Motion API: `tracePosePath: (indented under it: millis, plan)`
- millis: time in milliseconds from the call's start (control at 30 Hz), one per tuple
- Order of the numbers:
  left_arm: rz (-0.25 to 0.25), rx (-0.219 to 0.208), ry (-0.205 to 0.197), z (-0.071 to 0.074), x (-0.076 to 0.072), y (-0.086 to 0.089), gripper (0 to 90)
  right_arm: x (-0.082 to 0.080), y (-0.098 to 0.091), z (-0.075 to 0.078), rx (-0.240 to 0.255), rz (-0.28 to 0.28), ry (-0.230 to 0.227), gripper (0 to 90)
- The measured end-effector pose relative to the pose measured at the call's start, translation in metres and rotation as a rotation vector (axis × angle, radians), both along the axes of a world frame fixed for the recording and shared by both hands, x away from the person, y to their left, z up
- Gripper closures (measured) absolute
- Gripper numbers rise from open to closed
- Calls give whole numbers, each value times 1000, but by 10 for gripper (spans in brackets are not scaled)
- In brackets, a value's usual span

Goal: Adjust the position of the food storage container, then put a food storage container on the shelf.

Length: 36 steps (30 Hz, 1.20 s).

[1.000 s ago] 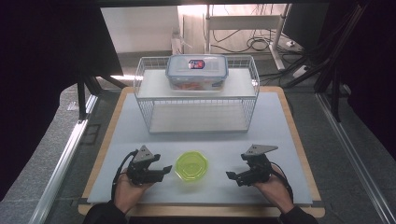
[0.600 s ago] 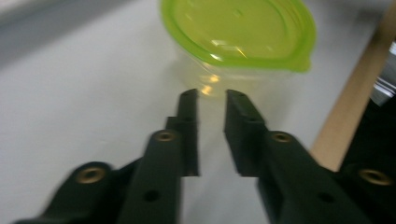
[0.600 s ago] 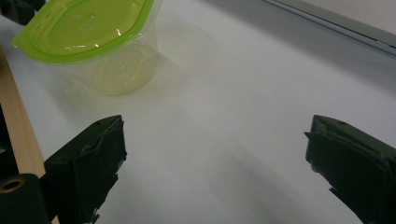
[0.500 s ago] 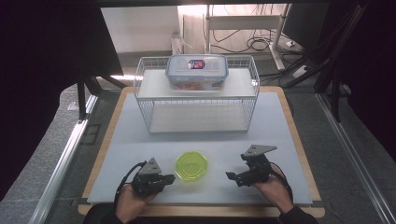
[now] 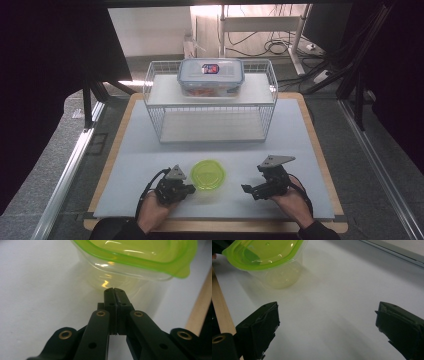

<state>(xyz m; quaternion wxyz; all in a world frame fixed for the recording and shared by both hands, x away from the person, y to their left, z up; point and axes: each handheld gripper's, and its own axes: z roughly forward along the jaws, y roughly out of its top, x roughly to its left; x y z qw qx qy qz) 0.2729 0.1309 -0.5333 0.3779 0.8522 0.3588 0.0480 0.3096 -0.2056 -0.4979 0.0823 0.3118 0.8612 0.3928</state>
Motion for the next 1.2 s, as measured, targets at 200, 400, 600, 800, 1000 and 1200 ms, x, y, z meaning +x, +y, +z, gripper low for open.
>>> tracePosePath:
  millis: [200,400,600,800,1000,1200]
  plan:
    - [6,5,-1,-2,9,-6,894,0,1,-1,-7,2,0,49]
    - [16,23,-19,5,5,-1,707,0,0,0,-5,4,0,49]
    - [36,38,-78,15,-6,22,255,0,-2,1,5,-4,0,49]
    - [28,10,-146,23,-16,32,127,0,-1,2,30,-7,6,23]
    - [41,-34,-148,22,-21,41,103,1,2,5,70,10,47,25]
    - [28,-61,-135,21,-23,48,100,9,12,11,115,-11,108,238]
